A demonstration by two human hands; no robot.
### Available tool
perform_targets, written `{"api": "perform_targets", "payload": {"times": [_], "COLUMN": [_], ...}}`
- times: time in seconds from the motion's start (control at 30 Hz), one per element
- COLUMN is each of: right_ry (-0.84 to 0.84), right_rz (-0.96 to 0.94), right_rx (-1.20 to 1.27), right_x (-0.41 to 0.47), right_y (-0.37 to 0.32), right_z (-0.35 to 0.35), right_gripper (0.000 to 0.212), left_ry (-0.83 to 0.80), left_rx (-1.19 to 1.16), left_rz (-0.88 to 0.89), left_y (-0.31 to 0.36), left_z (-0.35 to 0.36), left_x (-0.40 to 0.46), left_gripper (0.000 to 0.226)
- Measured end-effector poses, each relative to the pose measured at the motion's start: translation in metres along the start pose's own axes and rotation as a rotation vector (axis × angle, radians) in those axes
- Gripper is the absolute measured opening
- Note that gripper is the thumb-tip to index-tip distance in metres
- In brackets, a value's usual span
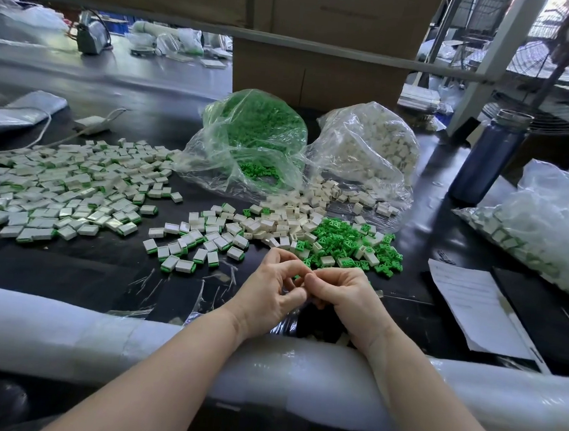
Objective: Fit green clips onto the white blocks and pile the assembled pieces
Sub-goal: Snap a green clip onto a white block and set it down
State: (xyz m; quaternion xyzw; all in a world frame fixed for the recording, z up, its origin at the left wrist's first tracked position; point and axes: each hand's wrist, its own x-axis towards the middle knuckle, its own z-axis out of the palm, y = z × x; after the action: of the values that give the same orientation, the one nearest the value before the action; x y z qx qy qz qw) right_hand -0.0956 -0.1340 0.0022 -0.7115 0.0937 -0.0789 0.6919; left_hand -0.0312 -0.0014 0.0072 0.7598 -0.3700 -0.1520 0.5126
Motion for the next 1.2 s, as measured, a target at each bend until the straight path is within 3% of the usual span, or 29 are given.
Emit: {"api": "perform_targets", "payload": {"times": [1.2], "right_ry": [0.013], "right_rz": [-0.017], "right_rx": [0.019], "right_x": [-0.001], "right_y": [-0.003], "right_z": [0.0016], "right_gripper": [0.017], "left_ry": [-0.019], "left_rx": [0.035], "left_rz": [0.014], "left_y": [-0.0016], "left_z": [0.0019], "left_x": [0.0013], "left_gripper": [0.014]}}
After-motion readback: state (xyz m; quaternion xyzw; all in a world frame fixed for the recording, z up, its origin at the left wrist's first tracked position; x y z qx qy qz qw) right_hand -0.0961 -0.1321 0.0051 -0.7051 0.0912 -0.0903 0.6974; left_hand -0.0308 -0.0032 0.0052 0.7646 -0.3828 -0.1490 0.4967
